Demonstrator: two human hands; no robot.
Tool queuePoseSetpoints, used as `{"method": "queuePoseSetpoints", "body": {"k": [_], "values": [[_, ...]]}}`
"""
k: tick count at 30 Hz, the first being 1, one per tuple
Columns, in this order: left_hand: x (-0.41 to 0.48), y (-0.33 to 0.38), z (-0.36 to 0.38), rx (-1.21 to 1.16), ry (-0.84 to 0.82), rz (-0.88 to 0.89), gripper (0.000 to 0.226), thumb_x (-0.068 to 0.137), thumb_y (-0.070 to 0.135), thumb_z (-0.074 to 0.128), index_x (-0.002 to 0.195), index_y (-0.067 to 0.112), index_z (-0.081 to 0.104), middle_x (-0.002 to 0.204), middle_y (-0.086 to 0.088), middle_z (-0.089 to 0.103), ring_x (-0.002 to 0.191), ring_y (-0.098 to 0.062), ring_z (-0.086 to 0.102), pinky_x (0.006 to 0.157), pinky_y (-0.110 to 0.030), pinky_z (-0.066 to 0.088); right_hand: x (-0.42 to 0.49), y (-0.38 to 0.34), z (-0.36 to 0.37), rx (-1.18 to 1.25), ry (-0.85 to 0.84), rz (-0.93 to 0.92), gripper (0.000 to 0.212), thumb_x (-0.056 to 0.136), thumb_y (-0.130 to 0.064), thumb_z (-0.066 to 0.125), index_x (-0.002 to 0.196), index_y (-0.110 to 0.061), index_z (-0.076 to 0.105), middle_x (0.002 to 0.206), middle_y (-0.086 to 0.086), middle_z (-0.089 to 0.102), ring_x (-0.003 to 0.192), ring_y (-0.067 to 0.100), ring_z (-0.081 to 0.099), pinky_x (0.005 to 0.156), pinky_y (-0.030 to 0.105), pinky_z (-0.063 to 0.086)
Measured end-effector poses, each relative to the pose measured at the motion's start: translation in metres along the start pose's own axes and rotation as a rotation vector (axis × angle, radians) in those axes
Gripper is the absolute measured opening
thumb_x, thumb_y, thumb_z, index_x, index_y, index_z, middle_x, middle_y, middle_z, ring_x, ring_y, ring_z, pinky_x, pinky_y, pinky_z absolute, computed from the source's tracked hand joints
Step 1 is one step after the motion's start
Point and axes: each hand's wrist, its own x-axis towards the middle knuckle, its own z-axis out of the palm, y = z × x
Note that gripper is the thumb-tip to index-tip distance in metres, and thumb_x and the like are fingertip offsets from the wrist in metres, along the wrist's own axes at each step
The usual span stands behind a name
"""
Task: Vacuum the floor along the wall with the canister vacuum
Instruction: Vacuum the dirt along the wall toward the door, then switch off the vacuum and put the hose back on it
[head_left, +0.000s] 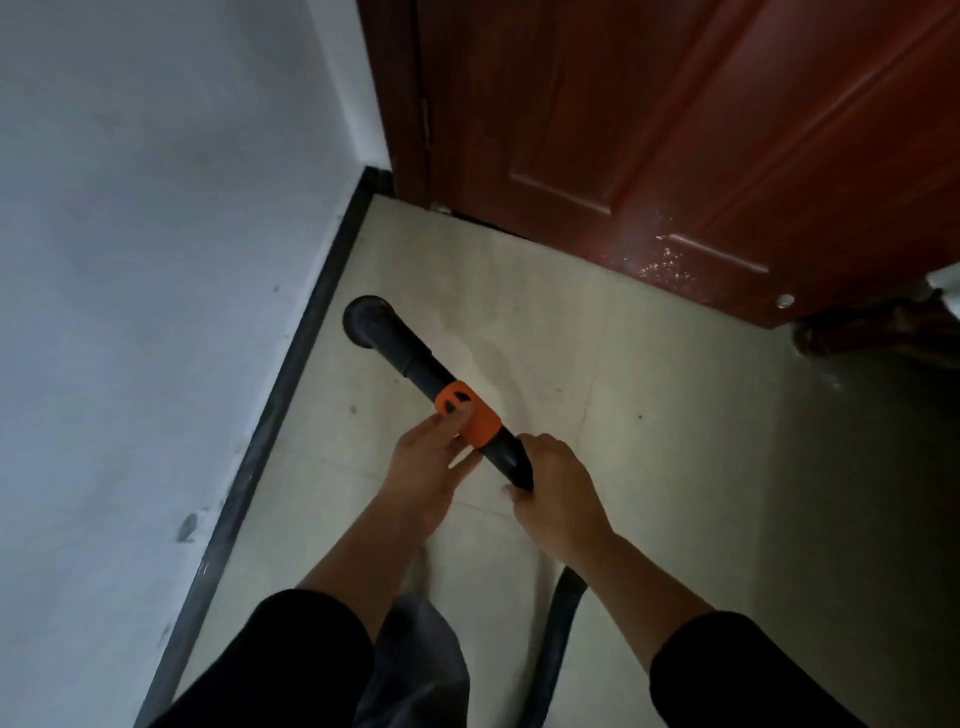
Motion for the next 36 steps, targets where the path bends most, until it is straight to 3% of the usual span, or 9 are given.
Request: {"method": "queuePoseSetpoints", "body": {"k": [5,9,12,17,22,28,33,36], "values": [[-0.059,-0.033,0.011,-0.008,0.065,0.026,0.024,0.094,0.022,0.06,0.114,0.008,0.061,0.111,-0.004,0.068,0.108,-0.019,0.063,0.095,-0.038,0.05,-0.049,0.016,-0.013,0.022,-0.098,-0.054,0.029,0.088,-0.019,0.068,0.114,-0.015,0.055,0.107,0.0,0.054,0.1,0.016,0.056,0.088,0.027,0.048],[-0.127,-0.075,0.026,-0.149,0.173,0.083,0.028,0.095,0.02,0.059,0.12,0.006,0.056,0.118,-0.006,0.064,0.107,-0.018,0.062,0.083,-0.031,0.051,-0.105,0.03,-0.033,-0.009,-0.221,-0.175,0.032,0.088,-0.018,0.069,0.116,-0.016,0.055,0.109,-0.001,0.054,0.102,0.016,0.055,0.09,0.031,0.05],[-0.19,-0.107,0.037,-0.293,0.239,0.153,0.025,0.096,0.016,0.059,0.119,0.007,0.056,0.11,-0.002,0.065,0.097,-0.013,0.063,0.071,-0.023,0.051,-0.149,0.032,-0.053,-0.108,-0.3,-0.28,0.035,0.087,-0.016,0.07,0.118,-0.015,0.054,0.11,0.0,0.054,0.103,0.018,0.056,0.087,0.03,0.049],[-0.288,-0.138,0.031,-0.419,0.315,0.274,0.03,0.095,0.012,0.06,0.122,0.002,0.059,0.122,-0.014,0.064,0.105,-0.022,0.062,0.087,-0.03,0.049,-0.22,0.011,-0.072,-0.201,-0.351,-0.489,0.028,0.087,-0.013,0.068,0.112,-0.011,0.057,0.102,0.0,0.055,0.095,0.021,0.058,0.075,0.026,0.042],[-0.374,-0.152,0.003,-0.511,0.395,0.415,0.035,0.095,0.014,0.061,0.126,0.0,0.057,0.119,-0.013,0.063,0.101,-0.018,0.062,0.074,-0.019,0.052,-0.281,-0.038,-0.075,-0.256,-0.405,-0.693,0.032,0.084,-0.016,0.072,0.113,-0.015,0.057,0.101,-0.005,0.056,0.095,0.015,0.057,0.079,0.026,0.043],[-0.461,-0.201,-0.047,-0.659,0.527,0.57,0.033,0.094,0.019,0.063,0.122,0.003,0.059,0.119,-0.011,0.066,0.106,-0.017,0.064,0.08,-0.024,0.054,-0.359,-0.088,-0.05,-0.289,-0.552,-0.877,0.028,0.087,-0.008,0.067,0.11,-0.021,0.057,0.098,-0.007,0.058,0.093,0.011,0.059,0.077,0.019,0.04],[-0.545,-0.27,-0.103,-0.861,0.686,0.692,0.033,0.094,0.02,0.061,0.122,0.003,0.06,0.118,-0.01,0.066,0.108,-0.018,0.064,0.081,-0.026,0.054,-0.448,-0.127,0.0,-0.407,-0.653,-1.099,0.027,0.084,-0.016,0.07,0.107,-0.025,0.058,0.099,-0.009,0.059,0.092,0.011,0.057,0.077,0.024,0.044],[-0.608,-0.315,-0.142,-0.977,0.744,0.785,0.024,0.096,0.02,0.059,0.117,0.008,0.063,0.115,-0.008,0.067,0.106,-0.018,0.064,0.079,-0.026,0.055,-0.512,-0.143,0.041,-0.494,-0.62,-1.215,0.032,0.081,-0.014,0.073,0.108,-0.02,0.059,0.106,-0.004,0.055,0.098,0.016,0.054,0.076,0.027,0.046]]}}
